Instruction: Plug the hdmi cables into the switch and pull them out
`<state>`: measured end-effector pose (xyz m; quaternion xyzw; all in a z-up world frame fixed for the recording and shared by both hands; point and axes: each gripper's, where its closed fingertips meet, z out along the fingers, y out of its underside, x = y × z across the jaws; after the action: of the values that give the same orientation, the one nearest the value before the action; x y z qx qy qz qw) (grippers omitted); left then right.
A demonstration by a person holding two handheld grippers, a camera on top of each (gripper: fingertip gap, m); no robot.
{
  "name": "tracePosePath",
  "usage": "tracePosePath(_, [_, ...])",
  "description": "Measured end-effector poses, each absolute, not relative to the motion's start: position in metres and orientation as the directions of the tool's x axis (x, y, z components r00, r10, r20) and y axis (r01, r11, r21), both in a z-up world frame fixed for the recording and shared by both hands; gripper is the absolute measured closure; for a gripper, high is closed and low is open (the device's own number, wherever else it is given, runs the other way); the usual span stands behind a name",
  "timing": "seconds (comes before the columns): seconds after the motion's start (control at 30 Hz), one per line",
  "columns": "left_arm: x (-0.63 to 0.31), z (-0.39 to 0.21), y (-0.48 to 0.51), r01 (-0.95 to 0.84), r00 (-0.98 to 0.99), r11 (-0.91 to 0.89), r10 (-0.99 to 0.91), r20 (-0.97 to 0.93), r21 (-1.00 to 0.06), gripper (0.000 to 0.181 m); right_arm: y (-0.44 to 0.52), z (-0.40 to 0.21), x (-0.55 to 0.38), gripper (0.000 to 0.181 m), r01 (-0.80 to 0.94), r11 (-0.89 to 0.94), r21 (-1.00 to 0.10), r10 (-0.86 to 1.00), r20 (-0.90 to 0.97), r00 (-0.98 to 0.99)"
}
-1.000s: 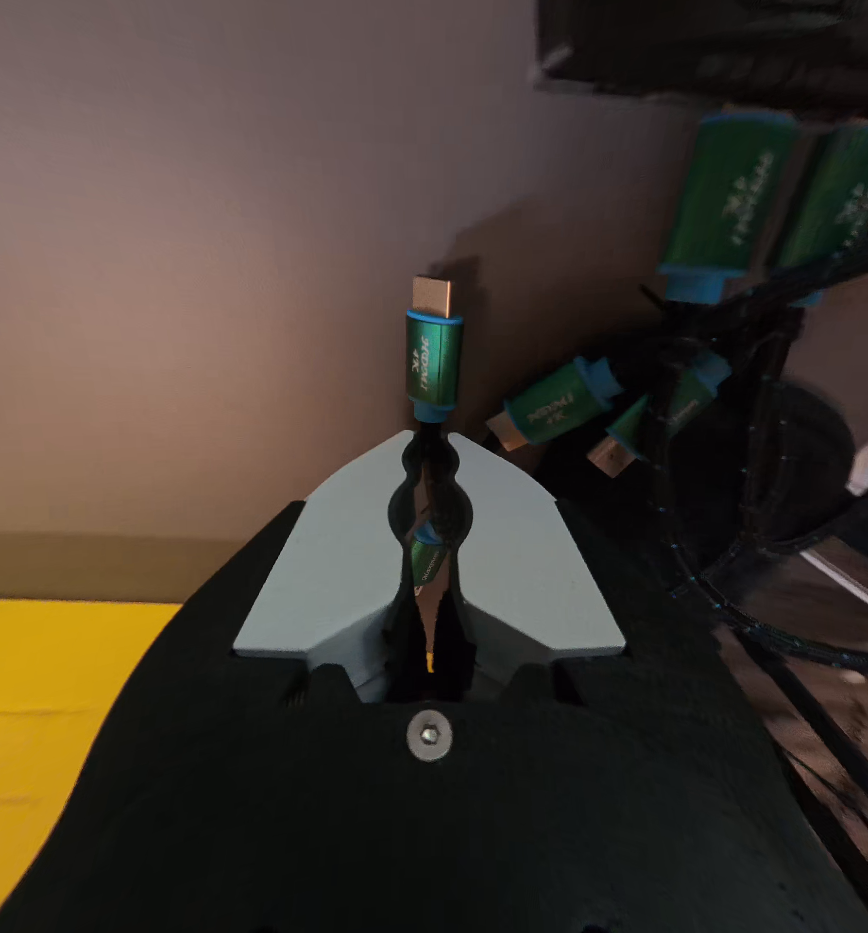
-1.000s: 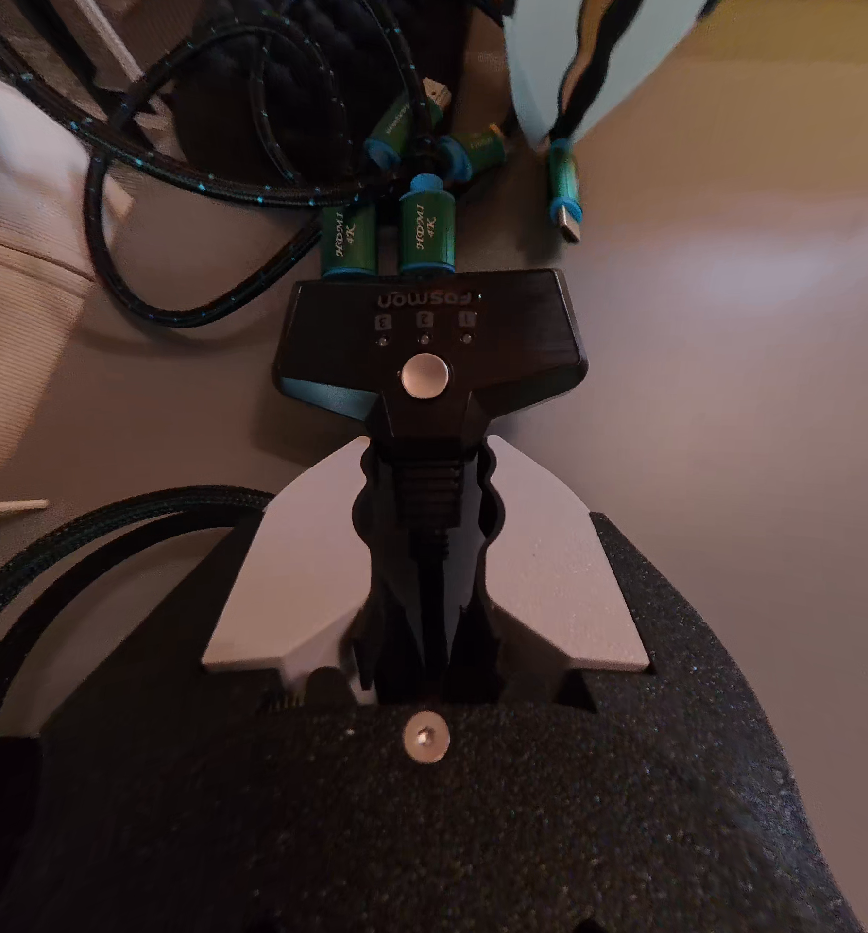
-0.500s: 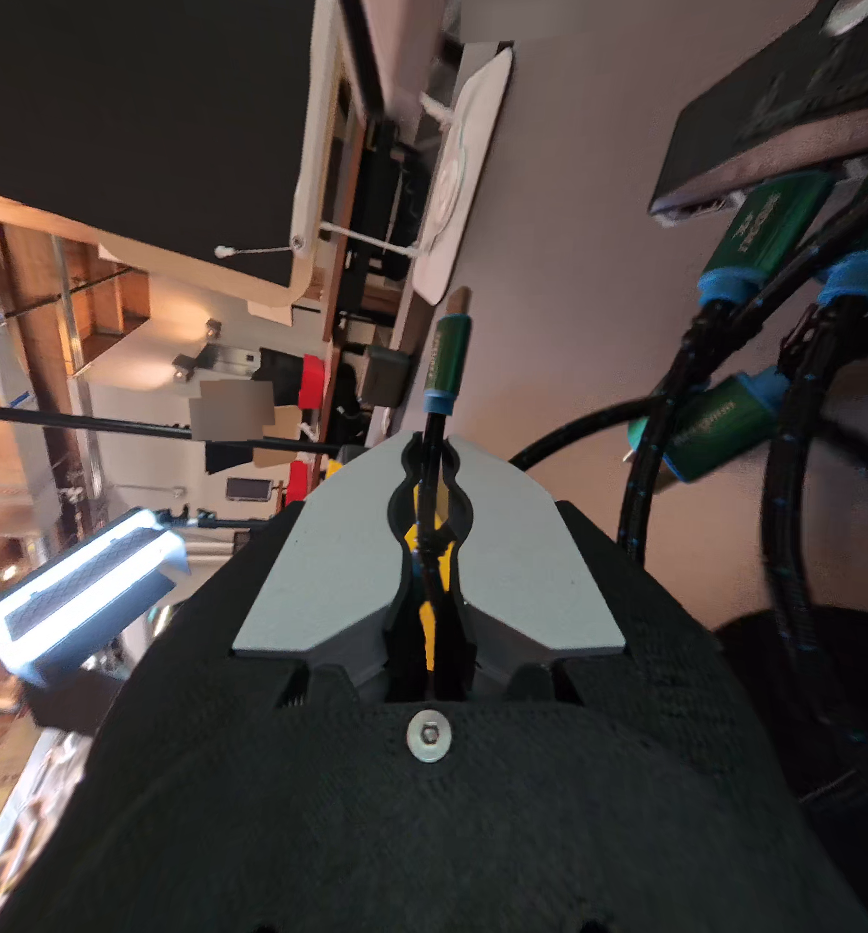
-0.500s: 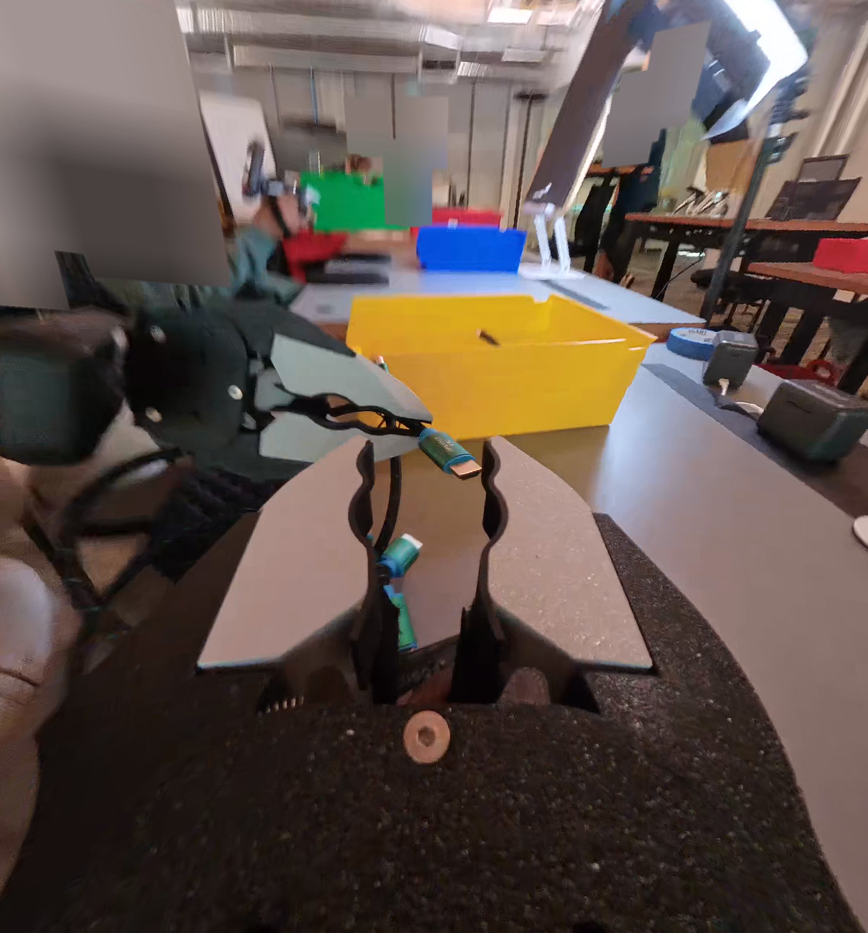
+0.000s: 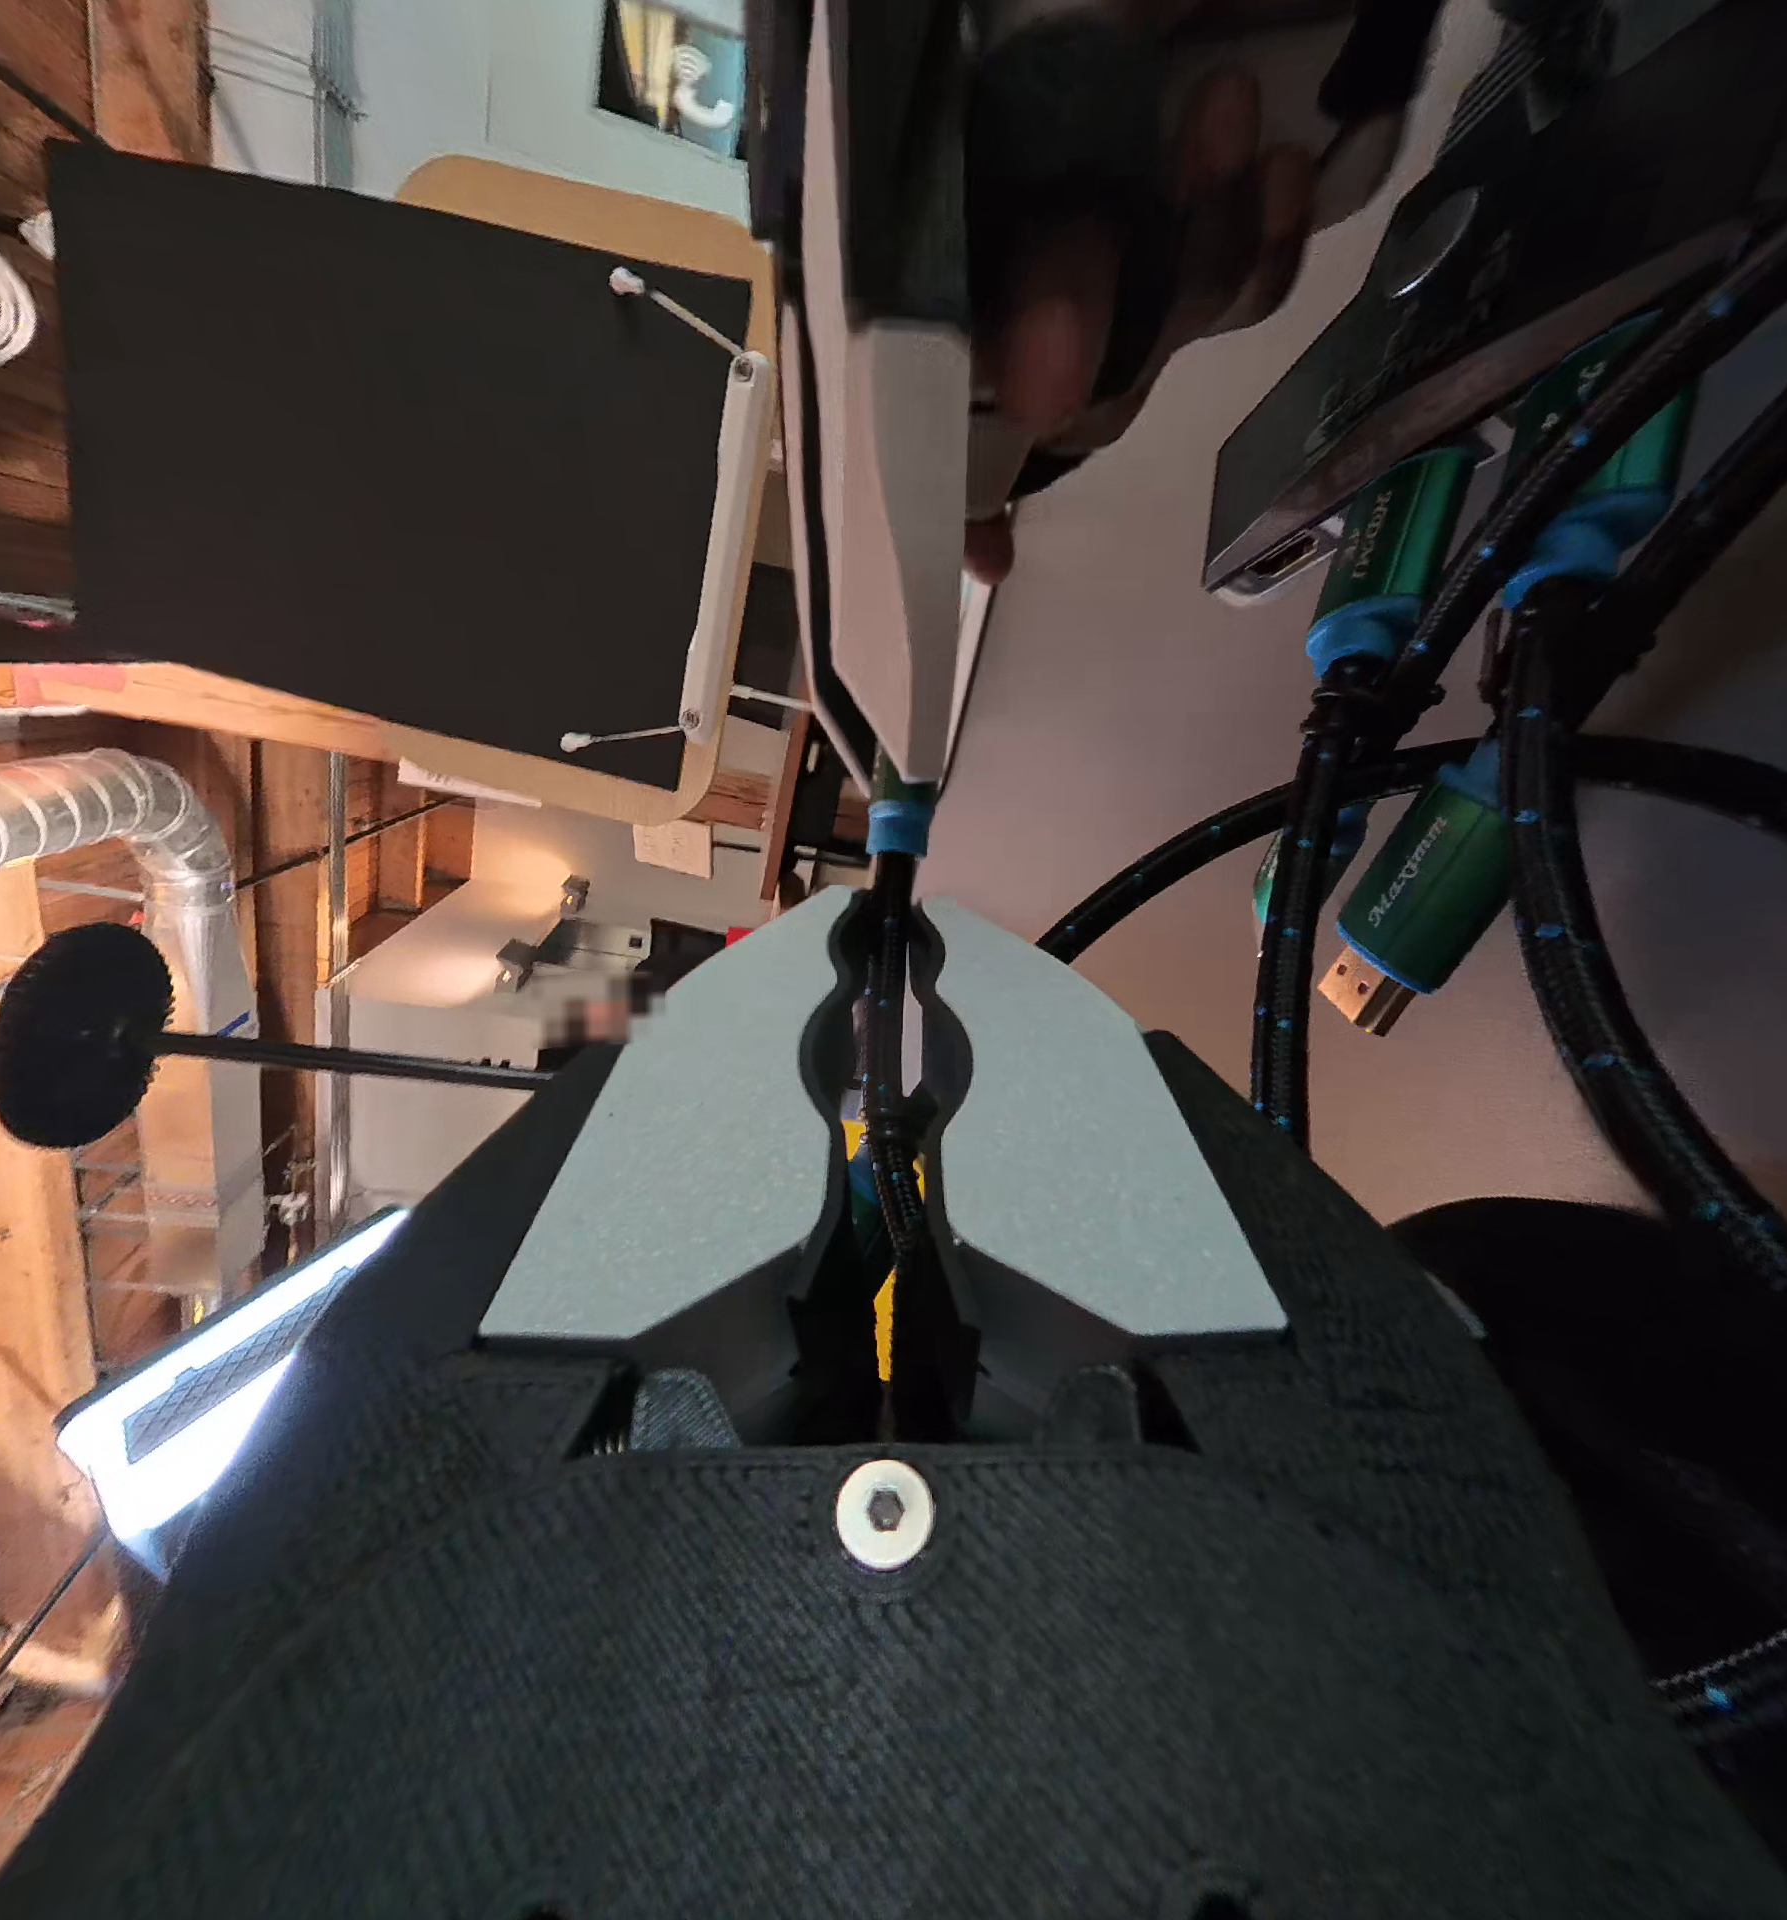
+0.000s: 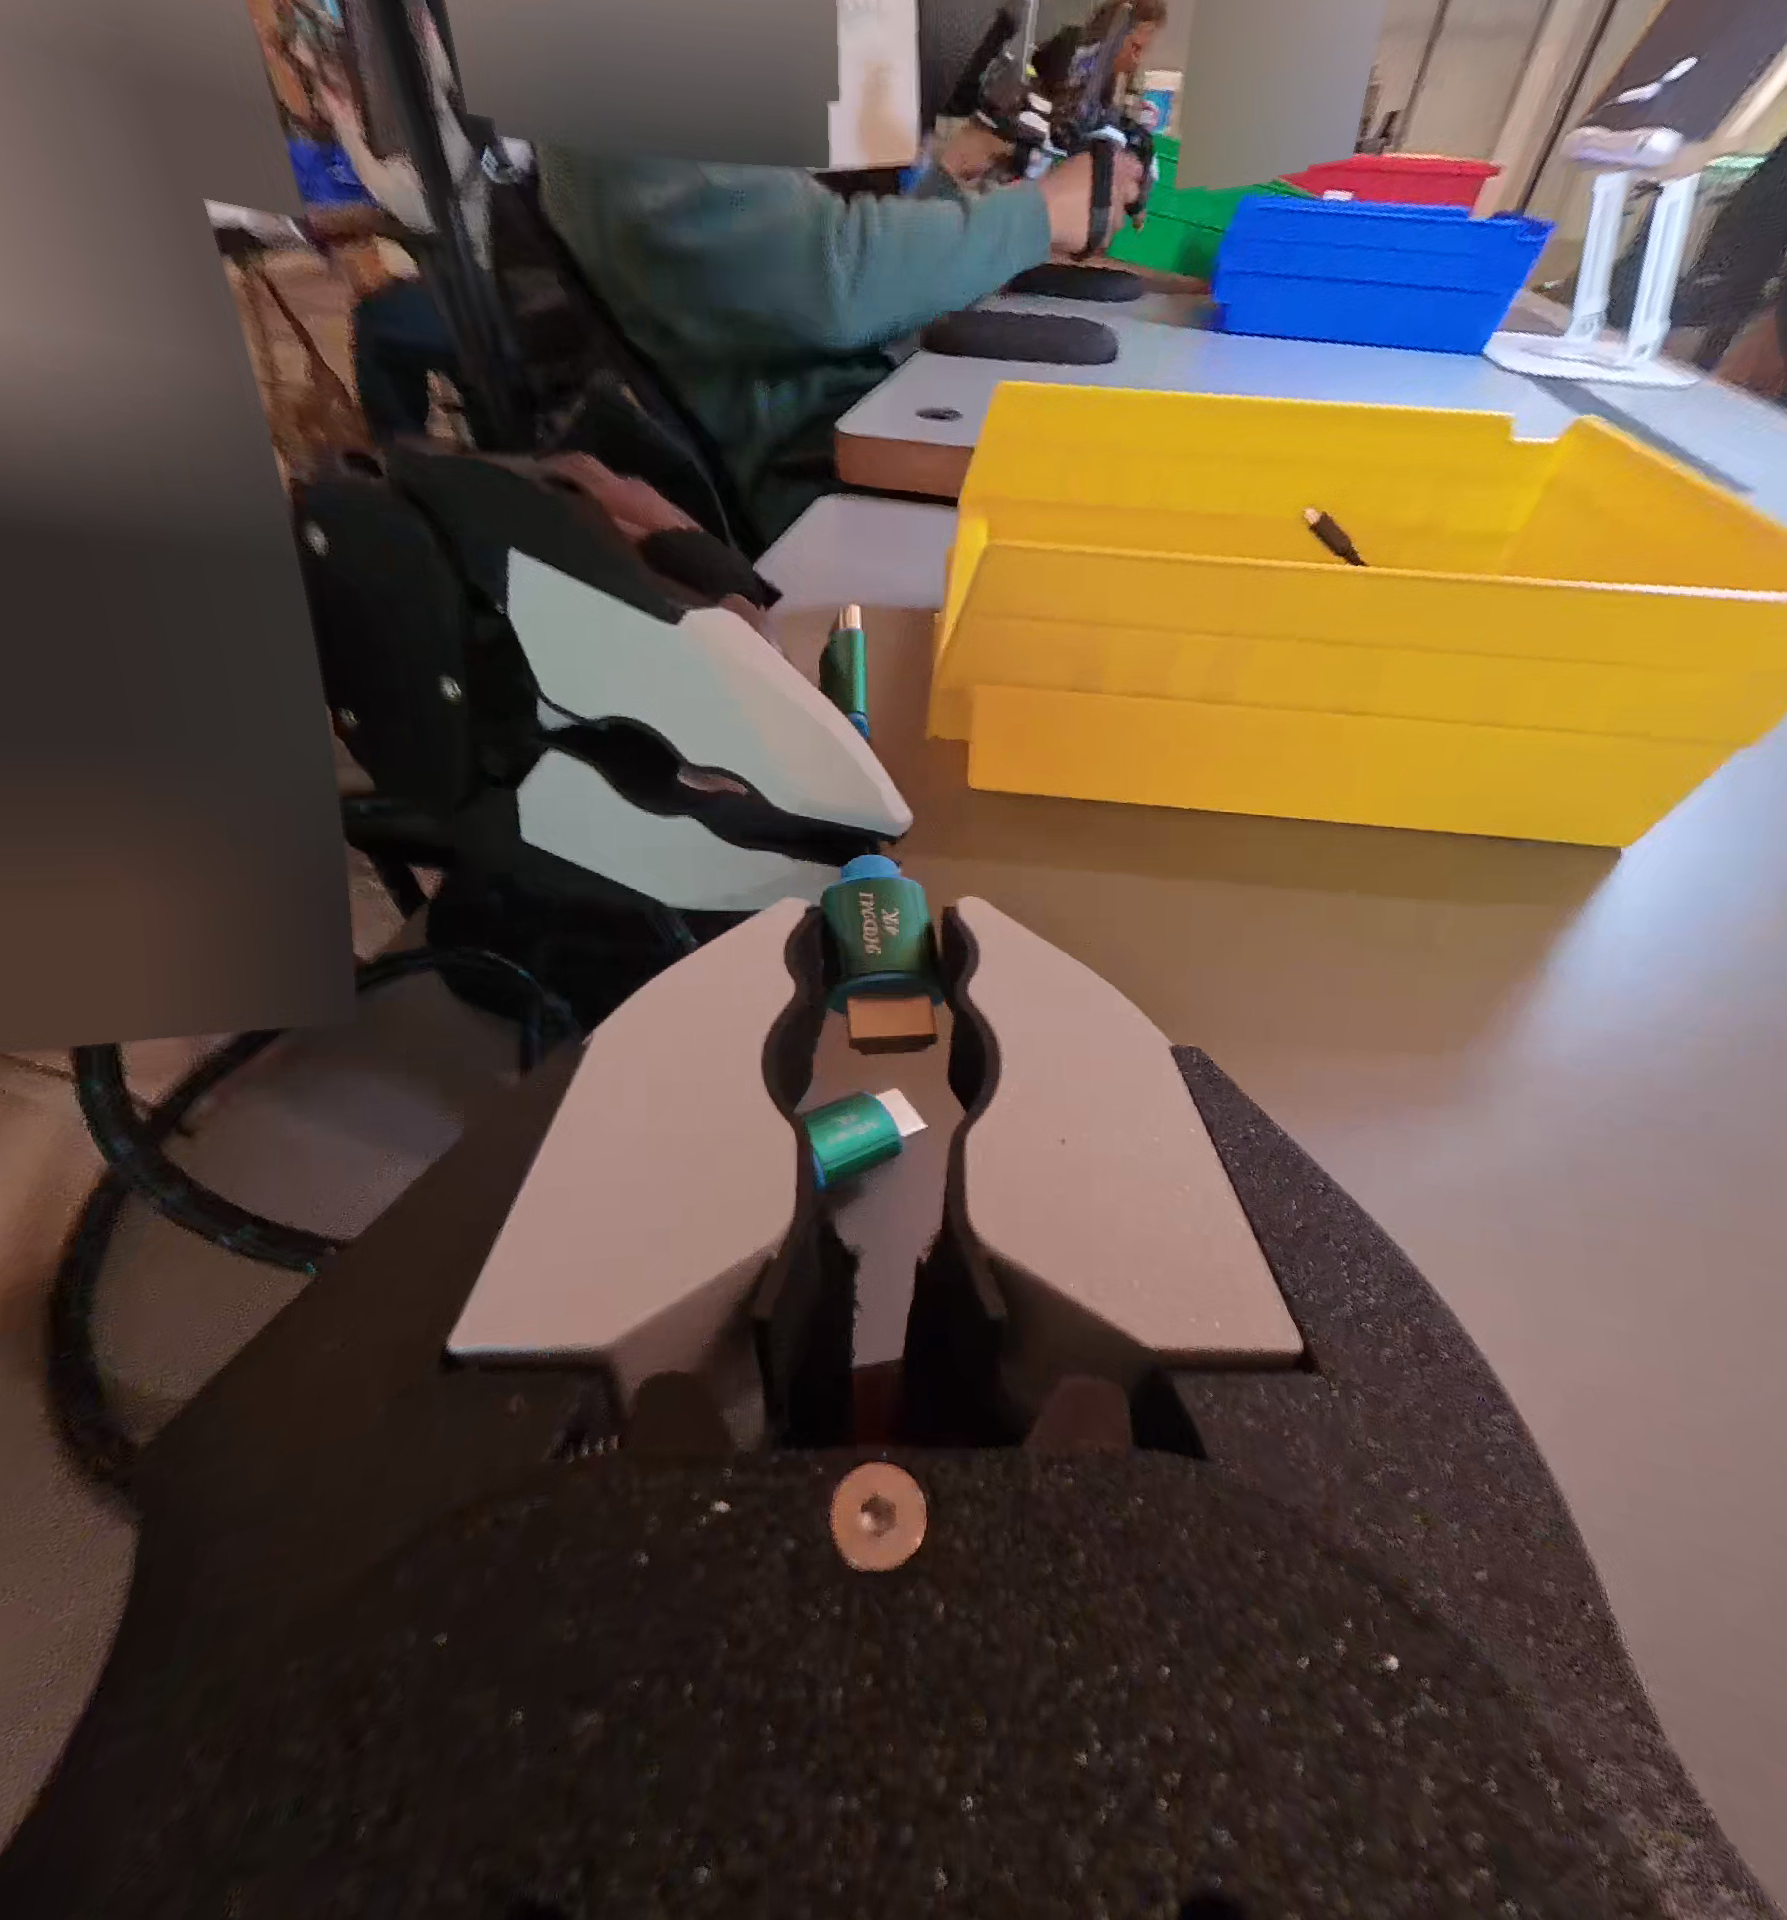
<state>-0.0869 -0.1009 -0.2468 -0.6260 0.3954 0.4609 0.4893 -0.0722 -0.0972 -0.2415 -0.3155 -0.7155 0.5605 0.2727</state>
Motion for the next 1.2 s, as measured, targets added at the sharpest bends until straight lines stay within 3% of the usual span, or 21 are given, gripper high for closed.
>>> tracePosePath(0.1, [-0.083, -0.252, -0.102, -0.916, 0.384, -0.179, -0.126, -0.915, -0.36, 0.174, -0.1, -0.243, -0.066, 0.163, 0.077, 0.287, -0.955, 0.739, 0.17, -0.652])
tracePosePath(0.13, [-0.084, -0.254, -0.103, -0.885, 0.457, -0.19, -0.176, -0.872, -0.425, 0.172, -0.102, -0.244, -0.065, 0.165, 0.064, 0.313, -0.947, 0.732, 0.198, -0.652])
tracePosePath(0.2, [-0.084, -0.256, -0.109, -0.787, 0.617, -0.215, -0.301, -0.727, -0.579, 0.152, -0.107, -0.244, -0.059, 0.181, 0.012, 0.359, -0.933, 0.704, 0.262, -0.66])
tracePosePath(0.3, [-0.075, -0.231, -0.121, -0.535, 0.801, -0.173, -0.417, -0.43, -0.827, 0.148, -0.108, -0.234, -0.054, 0.181, -0.048, 0.34, -0.939, 0.714, 0.291, -0.637])
tracePosePath(0.37, [-0.074, -0.224, -0.128, -0.426, 0.827, -0.173, -0.472, -0.305, -0.888, 0.15, -0.103, -0.238, -0.055, 0.181, 0.002, 0.329, -0.944, 0.742, 0.257, -0.62])
tracePosePath(0.43, [-0.087, -0.236, -0.129, -0.442, 0.844, -0.247, -0.439, -0.307, -0.863, 0.149, -0.1, -0.25, -0.055, 0.175, 0.096, 0.314, -0.944, 0.751, 0.185, -0.634])
tracePosePath(0.53, [-0.097, -0.247, -0.137, -0.418, 0.883, -0.317, -0.36, -0.3, -0.851, 0.149, -0.12, -0.272, -0.017, 0.149, 0.285, 0.337, -0.897, 0.603, -0.026, -0.797])
tracePosePath(0.63, [-0.074, -0.258, -0.164, -0.251, 0.893, -0.408, -0.447, -0.047, -0.878, 0.15, -0.141, -0.262, 0.018, 0.126, 0.291, 0.356, -0.888, 0.486, -0.09, -0.87])
tracePosePath(0.67, [-0.064, -0.259, -0.175, -0.221, 0.868, -0.428, -0.496, 0.023, -0.876, 0.148, -0.151, -0.26, 0.029, 0.102, 0.299, 0.358, -0.884, 0.457, -0.114, -0.882])
tracePosePath(0.83, [-0.04, -0.252, -0.2, -0.236, 0.807, -0.42, -0.587, 0.065, -0.876, 0.099, -0.181, -0.275, 0.031, 0.049, 0.308, 0.525, -0.793, 0.493, -0.011, -0.87])
tracePosePath(0.87, [-0.042, -0.255, -0.197, -0.279, 0.819, -0.433, -0.573, 0.023, -0.857, 0.096, -0.186, -0.277, 0.029, 0.056, 0.301, 0.563, -0.77, 0.486, 0.013, -0.874])
tracePosePath(0.9, [-0.047, -0.254, -0.191, -0.319, 0.837, -0.424, -0.545, -0.042, -0.848, 0.115, -0.186, -0.278, 0.029, 0.118, 0.288, 0.616, -0.733, 0.471, 0.05, -0.881])
tracePosePath(0.93, [-0.053, -0.25, -0.186, -0.352, 0.853, -0.399, -0.509, -0.115, -0.847, 0.181, -0.191, -0.274, 0.04, 0.174, 0.245, 0.653, -0.716, 0.393, 0.044, -0.918])
tracePosePath(1.03, [-0.049, -0.242, -0.189, -0.452, 0.814, -0.381, -0.546, -0.199, -0.807, 0.18, -0.19, -0.261, 0.036, 0.174, 0.238, 0.656, -0.717, 0.434, 0.101, -0.895])
tracePosePath(1.07, [-0.041, -0.244, -0.192, -0.484, 0.784, -0.373, -0.587, -0.202, -0.792, 0.172, -0.195, -0.254, 0.03, 0.155, 0.241, 0.609, -0.756, 0.463, 0.092, -0.881])
tracePosePath(1.1, [-0.036, -0.246, -0.192, -0.512, 0.764, -0.374, -0.609, -0.211, -0.773, 0.142, -0.199, -0.251, 0.024, 0.135, 0.256, 0.576, -0.776, 0.496, 0.082, -0.865])
tracePosePath(1.17, [-0.041, -0.248, -0.19, -0.551, 0.755, -0.375, -0.605, -0.254, -0.745, 0.163, -0.19, -0.263, 0.02, 0.096, 0.32, 0.653, -0.686, 0.529, 0.112, -0.841])
tracePosePath(1.2, [-0.047, -0.24, -0.186, -0.562, 0.761, -0.337, -0.569, -0.313, -0.755, 0.173, -0.19, -0.265, 0.03, 0.177, 0.273, 0.713, -0.646, 0.458, 0.133, -0.879])
